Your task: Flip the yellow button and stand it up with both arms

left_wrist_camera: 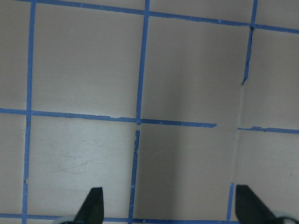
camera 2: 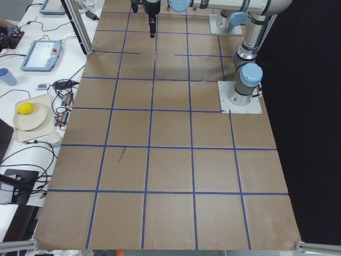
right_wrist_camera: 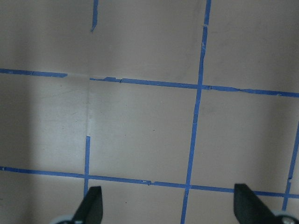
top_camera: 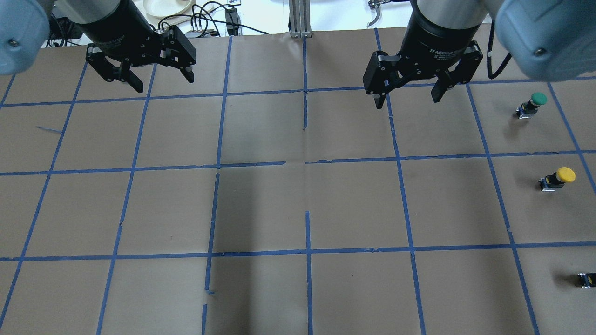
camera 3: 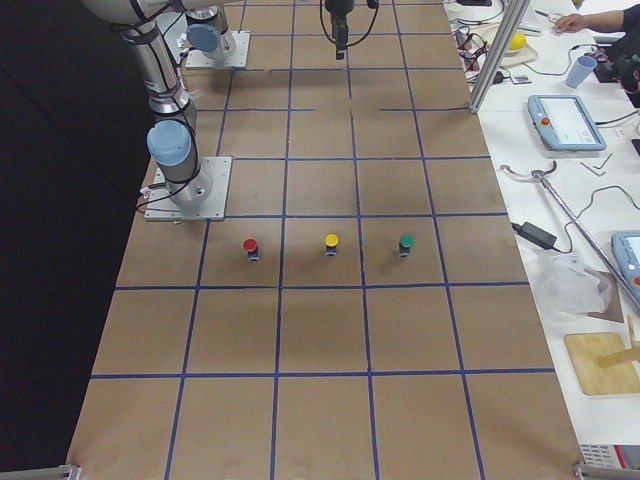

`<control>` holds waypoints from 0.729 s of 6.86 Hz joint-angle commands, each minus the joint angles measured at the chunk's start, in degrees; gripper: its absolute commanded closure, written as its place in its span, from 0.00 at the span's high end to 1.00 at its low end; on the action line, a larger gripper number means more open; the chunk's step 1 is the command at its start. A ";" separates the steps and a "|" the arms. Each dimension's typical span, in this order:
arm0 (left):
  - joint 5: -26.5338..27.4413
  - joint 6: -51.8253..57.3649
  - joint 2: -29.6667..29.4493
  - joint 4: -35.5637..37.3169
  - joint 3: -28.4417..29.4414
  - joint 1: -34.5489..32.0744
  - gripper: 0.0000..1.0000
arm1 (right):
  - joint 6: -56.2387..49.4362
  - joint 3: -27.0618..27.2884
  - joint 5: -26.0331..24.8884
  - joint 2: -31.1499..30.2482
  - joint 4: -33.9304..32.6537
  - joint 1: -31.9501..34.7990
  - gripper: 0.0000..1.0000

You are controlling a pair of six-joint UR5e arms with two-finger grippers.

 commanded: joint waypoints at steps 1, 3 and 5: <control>-0.03 0.00 0.24 0.00 0.06 0.21 0.99 | 0.22 -1.35 1.37 0.34 -0.59 -2.44 1.00; -0.03 0.00 0.15 0.00 -0.02 0.21 0.99 | 0.22 -1.09 0.58 -0.01 0.11 -3.77 1.00; -0.03 0.00 0.24 0.00 -0.02 0.21 0.99 | 0.22 -1.18 0.40 -0.01 0.03 -3.95 1.00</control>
